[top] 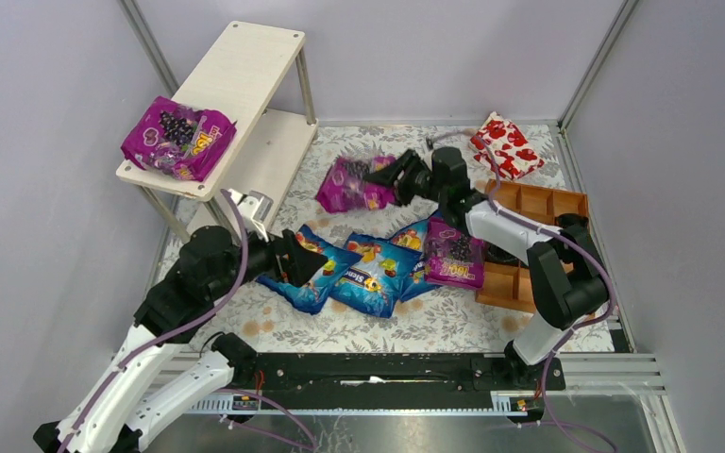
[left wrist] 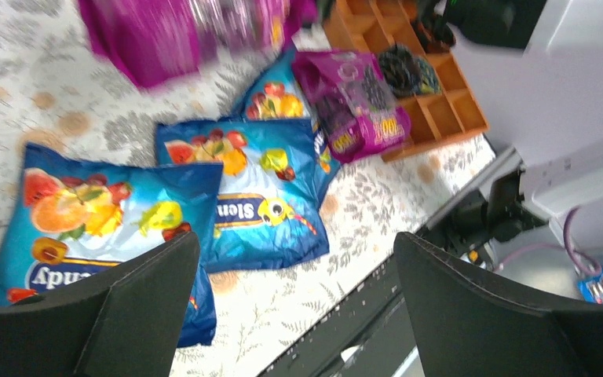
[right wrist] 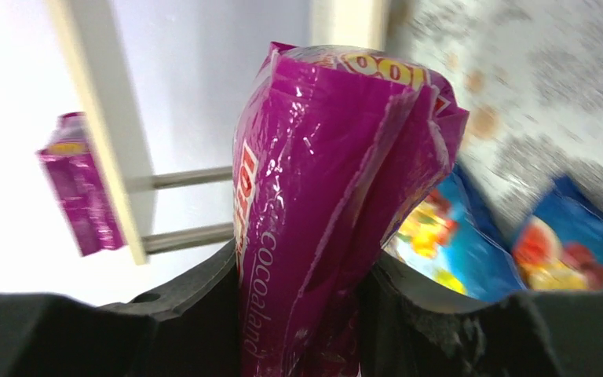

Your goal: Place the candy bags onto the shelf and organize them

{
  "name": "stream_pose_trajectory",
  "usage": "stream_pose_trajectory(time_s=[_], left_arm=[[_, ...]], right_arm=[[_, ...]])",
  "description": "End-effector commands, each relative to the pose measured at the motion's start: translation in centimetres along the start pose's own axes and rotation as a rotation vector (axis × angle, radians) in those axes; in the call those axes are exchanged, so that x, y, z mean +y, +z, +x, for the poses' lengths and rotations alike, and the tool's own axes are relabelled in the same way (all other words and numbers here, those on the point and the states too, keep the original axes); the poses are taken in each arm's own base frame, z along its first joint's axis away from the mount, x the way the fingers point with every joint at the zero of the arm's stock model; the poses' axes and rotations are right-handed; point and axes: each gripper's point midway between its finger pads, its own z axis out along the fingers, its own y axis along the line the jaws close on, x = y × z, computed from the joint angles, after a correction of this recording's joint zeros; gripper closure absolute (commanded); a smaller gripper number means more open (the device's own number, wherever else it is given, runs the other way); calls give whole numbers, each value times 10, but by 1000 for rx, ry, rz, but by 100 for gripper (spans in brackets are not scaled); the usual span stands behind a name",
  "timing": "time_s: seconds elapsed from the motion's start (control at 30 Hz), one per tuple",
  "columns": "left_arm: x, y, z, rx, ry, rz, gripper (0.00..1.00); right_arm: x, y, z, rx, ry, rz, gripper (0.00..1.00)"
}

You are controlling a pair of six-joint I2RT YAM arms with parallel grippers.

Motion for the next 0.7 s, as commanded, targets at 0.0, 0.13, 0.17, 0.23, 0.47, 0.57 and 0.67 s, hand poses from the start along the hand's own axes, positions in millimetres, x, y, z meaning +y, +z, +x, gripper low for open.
stream_pose_trajectory(time_s=[0.0, 0.13, 0.17, 0.23, 0.47, 0.57, 0.67], left_arm=[[-10, 6, 30, 111, 24, 109, 1], [-10, 12, 43, 165, 19, 128, 1], [-10, 14, 44, 172, 21, 131, 1], [-7, 18, 47, 188, 11, 118, 1], [-3, 20, 50, 171, -6, 105, 1], [-3, 19, 49, 156, -7, 105, 1], [-2, 18, 48, 149, -7, 102, 1]], right_arm=[[175, -32, -24, -136, -202, -337, 51], [231, -29, -35, -177, -237, -407, 51], [245, -28, -36, -180, -240, -430, 51], [268, -23, -36, -187, -243, -469, 51], [334, 11, -22, -184, -274, -546, 51], [356, 27, -22, -217, -273, -575, 51], [356, 48, -29, -272, -252, -576, 52]])
